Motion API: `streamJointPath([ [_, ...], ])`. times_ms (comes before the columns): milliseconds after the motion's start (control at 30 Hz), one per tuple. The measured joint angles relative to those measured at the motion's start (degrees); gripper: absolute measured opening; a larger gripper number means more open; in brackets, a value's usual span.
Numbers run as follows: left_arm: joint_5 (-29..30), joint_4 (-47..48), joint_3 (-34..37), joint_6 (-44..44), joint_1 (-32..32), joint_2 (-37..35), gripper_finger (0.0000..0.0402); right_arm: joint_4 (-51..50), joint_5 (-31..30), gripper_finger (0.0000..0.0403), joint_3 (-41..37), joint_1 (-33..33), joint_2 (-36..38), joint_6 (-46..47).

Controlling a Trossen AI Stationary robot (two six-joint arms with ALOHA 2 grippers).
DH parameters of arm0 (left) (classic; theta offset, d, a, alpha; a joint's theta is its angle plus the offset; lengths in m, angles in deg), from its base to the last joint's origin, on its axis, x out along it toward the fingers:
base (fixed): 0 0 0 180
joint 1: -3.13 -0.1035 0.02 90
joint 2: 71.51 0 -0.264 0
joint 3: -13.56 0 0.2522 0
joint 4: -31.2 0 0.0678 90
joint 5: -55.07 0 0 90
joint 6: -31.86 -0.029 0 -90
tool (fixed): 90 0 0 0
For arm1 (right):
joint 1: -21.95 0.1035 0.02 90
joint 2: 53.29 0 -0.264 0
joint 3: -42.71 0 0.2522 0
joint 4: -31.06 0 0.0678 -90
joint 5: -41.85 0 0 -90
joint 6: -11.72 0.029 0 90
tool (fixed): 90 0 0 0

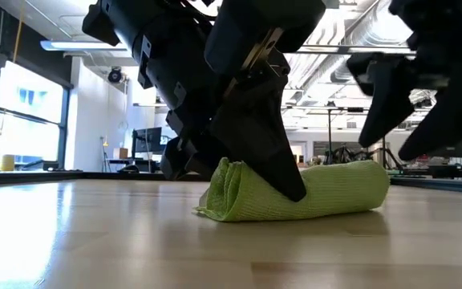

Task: Roll microfiber towels into tight, uniform cylinder then place into a basket
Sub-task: Roll the light green microfiber towel

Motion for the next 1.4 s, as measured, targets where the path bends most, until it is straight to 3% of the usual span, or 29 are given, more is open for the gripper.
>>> streamJointPath([
  [200,0.14,0.00,0.00,0.17,0.00,0.00,0.0117,2.86,-6.56,0.0169,0.09,3.32,-1.34,-1.05],
  [533,0.24,-0.04,0.00,0.42,0.00,0.00,0.0117,6.47,-7.54,0.0169,0.09,0.75,-8.18,-2.56],
  [867,0.07,0.19,0.08,-3.45,0.00,-0.83,0.0117,6.43,-0.64,0.0167,0.25,-3.42,-10.14,-2.10],
  [1000,-0.08,1.37,0.28,-6.09,-0.02,-2.03,0.0117,6.14,3.84,0.0137,0.32,-4.96,-10.36,-1.12],
  [1267,-0.56,10.52,0.24,-12.08,0.11,-4.85,0.0118,5.49,9.03,0.0031,0.40,-6.91,-10.49,2.51],
  [1400,-0.39,15.08,0.11,-13.81,0.90,-5.60,0.0118,5.63,14.23,0.0011,0.42,-8.41,-10.49,4.06],
])
